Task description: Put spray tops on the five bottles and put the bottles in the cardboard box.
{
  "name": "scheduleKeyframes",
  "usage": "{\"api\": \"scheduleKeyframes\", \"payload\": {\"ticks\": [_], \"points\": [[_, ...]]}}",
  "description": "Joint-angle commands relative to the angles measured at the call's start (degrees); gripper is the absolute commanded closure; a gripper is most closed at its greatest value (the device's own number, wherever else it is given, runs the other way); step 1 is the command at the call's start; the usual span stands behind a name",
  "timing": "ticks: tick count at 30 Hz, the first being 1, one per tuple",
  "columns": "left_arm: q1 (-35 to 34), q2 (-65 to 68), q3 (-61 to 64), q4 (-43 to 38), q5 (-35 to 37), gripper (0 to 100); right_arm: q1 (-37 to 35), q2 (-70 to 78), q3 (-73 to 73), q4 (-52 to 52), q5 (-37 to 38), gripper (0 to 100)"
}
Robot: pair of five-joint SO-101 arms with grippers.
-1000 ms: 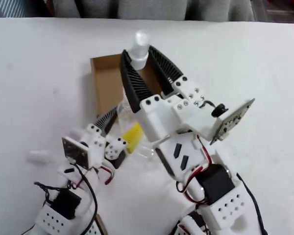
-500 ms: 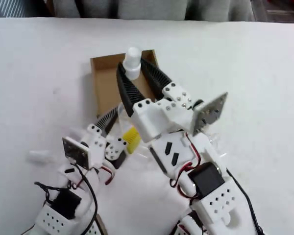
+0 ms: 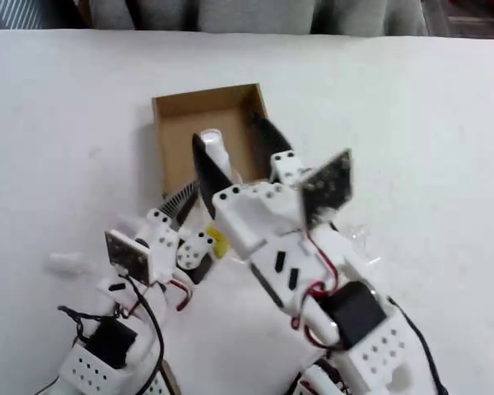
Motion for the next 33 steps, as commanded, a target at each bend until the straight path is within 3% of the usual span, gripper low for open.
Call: {"api": "scheduleKeyframes", "payload": {"ticks": [1, 5, 9, 18, 23, 28, 33], "points": [[0.3, -1.2, -0.5, 0.1, -0.2, 95, 1.5, -2.1, -7.2, 5.5, 0.8, 75.5], [0.0, -1.2, -0.6, 0.1, -0.2, 95, 6.7, -3.3, -8.1, 13.9, 0.8, 78.8], [-3.1, -1.2, -0.7, -0.8, -0.2, 95, 12.6, -3.8, -4.9, 19.3, 0.8, 98.1], [-6.9, 1.5, -3.8, -3.6, -0.2, 95, 22.5, -3.8, 9.0, 19.1, 0.7, 98.4], [-8.4, 20.1, -15.4, -3.5, -0.1, 95, 22.5, -3.8, 16.4, 19.1, 1.2, 98.1], [-11.0, 41.4, -27.3, -4.0, 0.3, 95, 17.9, -3.8, 21.9, 15.1, 1.2, 98.1], [-10.4, 44.4, -29.9, -4.0, 0.4, 95, 13.0, -3.8, 28.2, 8.0, 1.3, 98.0]]}}
